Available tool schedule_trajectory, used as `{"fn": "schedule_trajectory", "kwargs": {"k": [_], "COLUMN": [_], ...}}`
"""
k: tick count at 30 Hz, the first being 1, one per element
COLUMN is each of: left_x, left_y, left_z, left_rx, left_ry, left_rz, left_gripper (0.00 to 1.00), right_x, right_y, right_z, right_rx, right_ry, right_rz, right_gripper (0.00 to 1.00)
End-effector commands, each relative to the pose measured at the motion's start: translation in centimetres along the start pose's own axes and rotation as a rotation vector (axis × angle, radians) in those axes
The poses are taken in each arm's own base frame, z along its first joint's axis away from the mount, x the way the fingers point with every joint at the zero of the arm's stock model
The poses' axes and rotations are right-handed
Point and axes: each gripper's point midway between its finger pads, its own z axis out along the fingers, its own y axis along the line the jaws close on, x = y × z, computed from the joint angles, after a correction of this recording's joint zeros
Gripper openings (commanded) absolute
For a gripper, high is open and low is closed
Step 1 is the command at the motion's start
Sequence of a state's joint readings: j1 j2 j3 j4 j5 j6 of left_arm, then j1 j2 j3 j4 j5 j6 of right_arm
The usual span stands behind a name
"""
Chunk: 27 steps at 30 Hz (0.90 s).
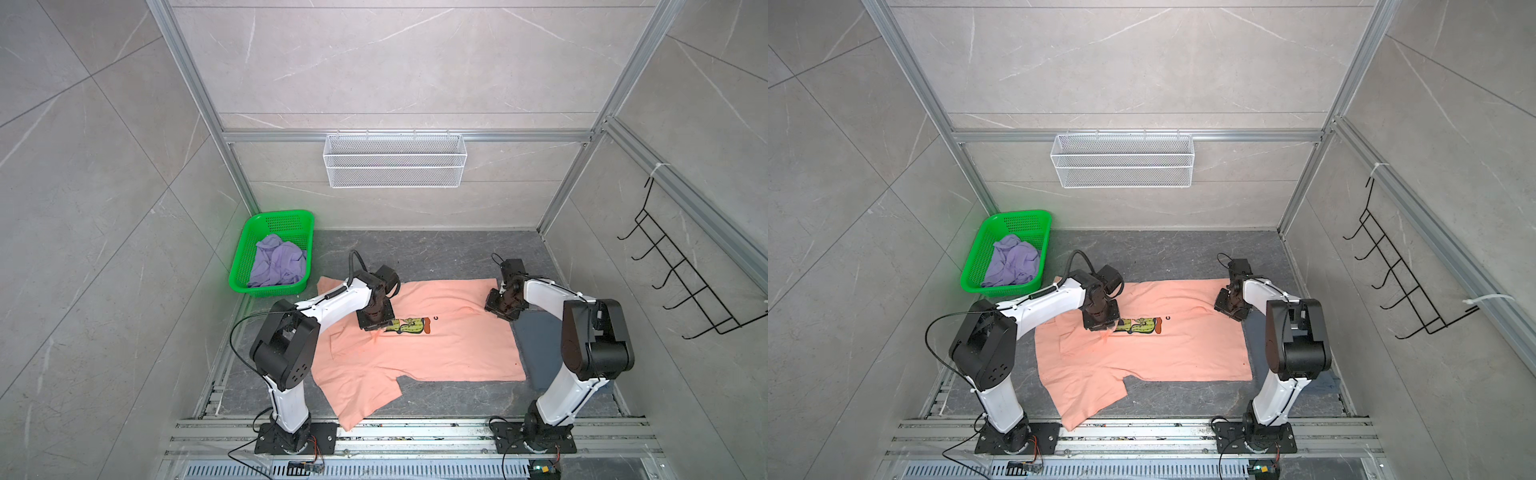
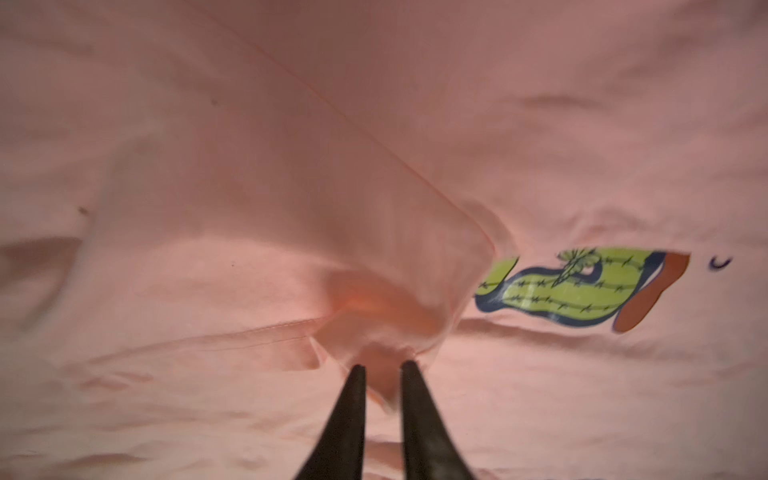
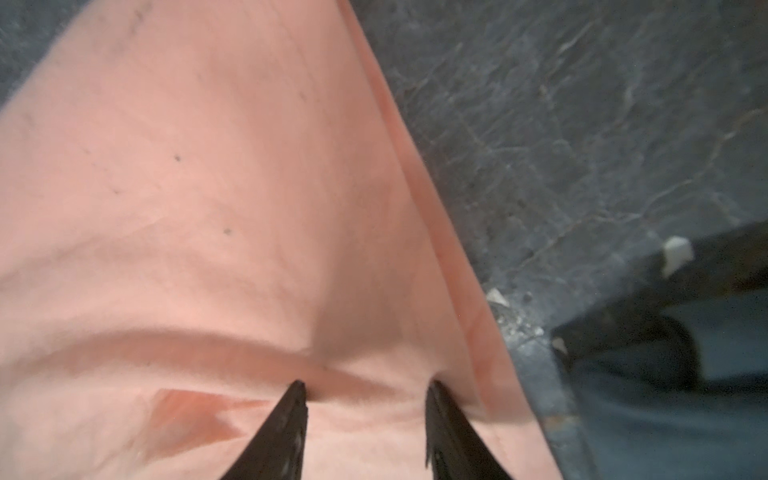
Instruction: Fold and stack the t-shirts
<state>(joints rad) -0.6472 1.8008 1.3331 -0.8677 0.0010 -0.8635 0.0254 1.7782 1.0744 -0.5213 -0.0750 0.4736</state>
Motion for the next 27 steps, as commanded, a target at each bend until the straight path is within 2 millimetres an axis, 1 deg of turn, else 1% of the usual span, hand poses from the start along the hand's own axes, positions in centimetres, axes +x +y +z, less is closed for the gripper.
{"fn": "schedule_trajectory", "kwargs": {"k": [1,3,7,9,12,14,16,20,24,27], "left_x": [-1.7,-3.3,-6.5,-8.3,-11.1,-12.9,-15.0,-18.0,-20.0,-20.7], "left_y": [-0.2,0.0,1.5,2.2,3.5,4.6,5.3,6.4,7.1,7.5], "left_z": [-4.6,-5.1,-4.6,-4.2,-3.6,-3.3,-2.7,-1.4,0.4,2.0], "left_rx": [0.033,0.023,-0.009,-0.001,0.037,0.046,0.086,0.124,0.138,0.151], "left_ry": [-0.107,-0.145,-0.168,-0.191,-0.216,-0.244,-0.269,-0.29,-0.296,-0.285], "left_rz": [0.028,0.037,0.029,0.016,-0.025,-0.056,-0.089,-0.149,-0.204,-0.249], "left_gripper": [0.38,0.41,0.42,0.43,0.44,0.46,0.49,0.51,0.52,0.52], "right_x": [0.5,0.2,-0.7,-1.5,-2.7,-3.7,-4.7,-6.3,-7.3,-7.2], "right_y": [-1.1,-0.8,-0.2,0.3,1.5,2.5,3.6,5.5,5.9,5.6], "right_z": [0.1,-0.3,-1.7,-2.7,-3.8,-4.2,-3.7,-2.7,-1.4,0.0], "right_rx": [0.035,0.023,0.003,-0.013,-0.056,-0.1,-0.148,-0.223,-0.225,-0.204], "right_ry": [0.019,0.009,-0.026,-0.054,-0.091,-0.114,-0.116,-0.114,-0.106,-0.084], "right_rz": [-0.01,-0.007,0.0,0.004,0.028,0.053,0.094,0.157,0.182,0.193], "right_gripper": [0.49,0.49,0.49,0.49,0.49,0.5,0.5,0.5,0.5,0.5]}}
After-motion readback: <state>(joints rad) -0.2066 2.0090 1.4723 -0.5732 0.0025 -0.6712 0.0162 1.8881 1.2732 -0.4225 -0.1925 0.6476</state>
